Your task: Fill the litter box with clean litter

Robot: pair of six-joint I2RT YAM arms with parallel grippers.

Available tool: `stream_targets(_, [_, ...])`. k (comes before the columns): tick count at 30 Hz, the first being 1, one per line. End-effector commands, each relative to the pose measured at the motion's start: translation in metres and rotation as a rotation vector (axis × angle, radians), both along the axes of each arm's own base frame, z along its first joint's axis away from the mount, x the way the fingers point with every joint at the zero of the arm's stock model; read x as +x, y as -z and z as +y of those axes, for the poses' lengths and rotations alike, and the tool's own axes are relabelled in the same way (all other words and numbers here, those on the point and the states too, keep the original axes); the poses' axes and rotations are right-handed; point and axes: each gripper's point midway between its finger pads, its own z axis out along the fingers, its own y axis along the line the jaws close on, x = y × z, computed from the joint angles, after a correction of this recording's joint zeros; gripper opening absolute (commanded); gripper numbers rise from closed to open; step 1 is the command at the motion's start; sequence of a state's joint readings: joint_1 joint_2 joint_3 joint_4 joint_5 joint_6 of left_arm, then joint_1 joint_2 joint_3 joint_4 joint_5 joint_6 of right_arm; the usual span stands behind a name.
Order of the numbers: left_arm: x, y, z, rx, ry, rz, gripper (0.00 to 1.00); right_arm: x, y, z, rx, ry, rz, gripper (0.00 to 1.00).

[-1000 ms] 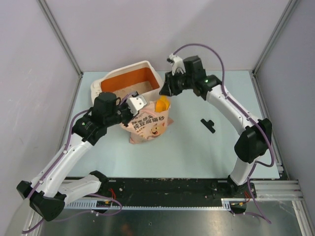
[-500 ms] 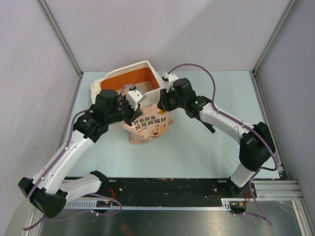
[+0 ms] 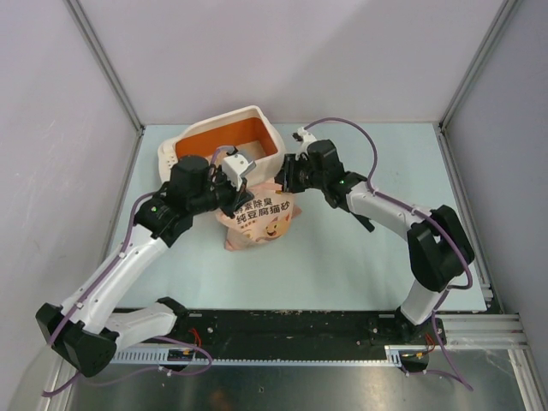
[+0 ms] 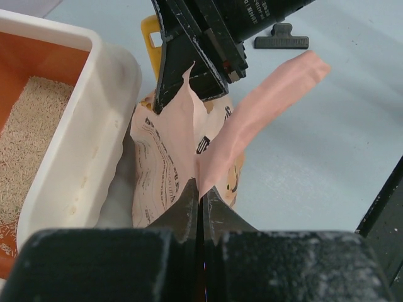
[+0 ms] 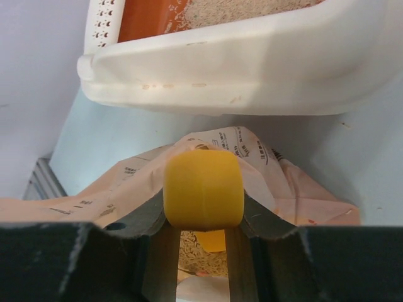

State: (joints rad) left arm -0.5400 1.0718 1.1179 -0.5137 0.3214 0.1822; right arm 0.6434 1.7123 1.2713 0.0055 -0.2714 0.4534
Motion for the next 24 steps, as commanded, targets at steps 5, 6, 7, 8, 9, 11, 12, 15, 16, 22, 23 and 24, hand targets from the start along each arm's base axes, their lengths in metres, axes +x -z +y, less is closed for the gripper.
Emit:
stream_targets(5, [0.000,-0.025,-0.001,-0.048,0.018,-0.118,0.00,0.003,-0.022,0.011,0.266,-0.010,0.223,0.00])
stream_targets(6, [0.002,-0.021,0.001,-0.028,0.013,-0.121,0.00,0.004,-0.027,0.010,0.301,-0.016,0.245,0.00])
stream_targets(7, [0.005,-0.016,0.006,0.000,-0.010,-0.120,0.04,0.018,-0.028,0.002,0.337,0.008,0.258,0.00])
stream_targets(8, [0.008,-0.012,0.009,0.032,-0.014,-0.127,0.13,0.018,-0.030,0.002,0.385,0.019,0.333,0.00])
stream_targets(9, [0.010,-0.016,0.010,0.046,-0.016,-0.134,0.36,0.023,-0.031,0.000,0.405,0.028,0.354,0.00])
stream_targets(11, [0.012,-0.007,0.013,0.102,-0.006,-0.118,0.51,0.030,-0.038,-0.003,0.464,0.036,0.392,0.00])
stream_targets(12, [0.012,-0.010,0.013,0.111,-0.005,-0.116,0.57,0.032,-0.040,-0.004,0.482,0.040,0.402,0.00])
stream_targets(15, [0.017,-0.005,0.013,0.148,0.006,-0.106,0.60,0.039,-0.050,-0.012,0.529,0.047,0.413,0.00])
stream_targets(16, [0.019,-0.002,0.013,0.162,0.012,-0.108,0.60,0.040,-0.053,-0.015,0.535,0.047,0.408,0.00])
stream_targets(22, [0.020,0.013,0.007,0.200,0.072,-0.088,0.37,0.047,-0.062,-0.048,0.568,0.067,0.446,0.00])
stream_targets(23, [0.018,0.016,0.007,0.201,0.081,-0.083,0.30,0.049,-0.063,-0.054,0.570,0.071,0.446,0.00])
stream_targets(24, [0.017,0.017,0.007,0.204,0.082,-0.079,0.26,0.050,-0.067,-0.058,0.571,0.074,0.436,0.00])
